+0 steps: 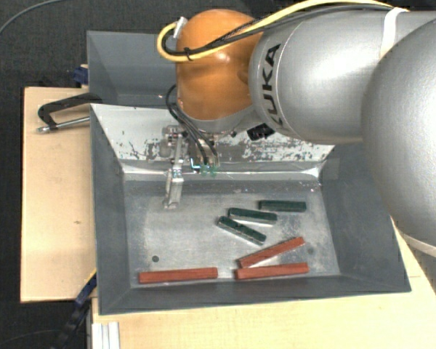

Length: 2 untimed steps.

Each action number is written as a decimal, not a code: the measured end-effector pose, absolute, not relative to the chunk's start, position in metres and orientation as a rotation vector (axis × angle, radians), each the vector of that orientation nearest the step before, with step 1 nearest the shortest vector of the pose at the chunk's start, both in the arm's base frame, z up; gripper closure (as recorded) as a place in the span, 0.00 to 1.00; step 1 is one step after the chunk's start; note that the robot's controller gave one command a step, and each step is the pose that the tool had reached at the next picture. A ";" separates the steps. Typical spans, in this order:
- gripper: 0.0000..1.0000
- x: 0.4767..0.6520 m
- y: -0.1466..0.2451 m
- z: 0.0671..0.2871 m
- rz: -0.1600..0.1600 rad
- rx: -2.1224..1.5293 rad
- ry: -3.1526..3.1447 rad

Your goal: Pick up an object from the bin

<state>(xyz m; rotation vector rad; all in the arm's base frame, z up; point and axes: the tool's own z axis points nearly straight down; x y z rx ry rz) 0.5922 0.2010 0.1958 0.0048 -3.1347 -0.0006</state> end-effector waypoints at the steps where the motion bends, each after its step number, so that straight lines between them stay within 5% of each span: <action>1: 0.00 0.577 0.151 0.066 0.003 -0.004 -3.133; 2: 0.00 0.598 0.062 0.128 0.004 0.139 -3.151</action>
Offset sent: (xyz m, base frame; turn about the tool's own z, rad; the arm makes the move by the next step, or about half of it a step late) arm -0.0133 -0.0490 -0.1258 0.0046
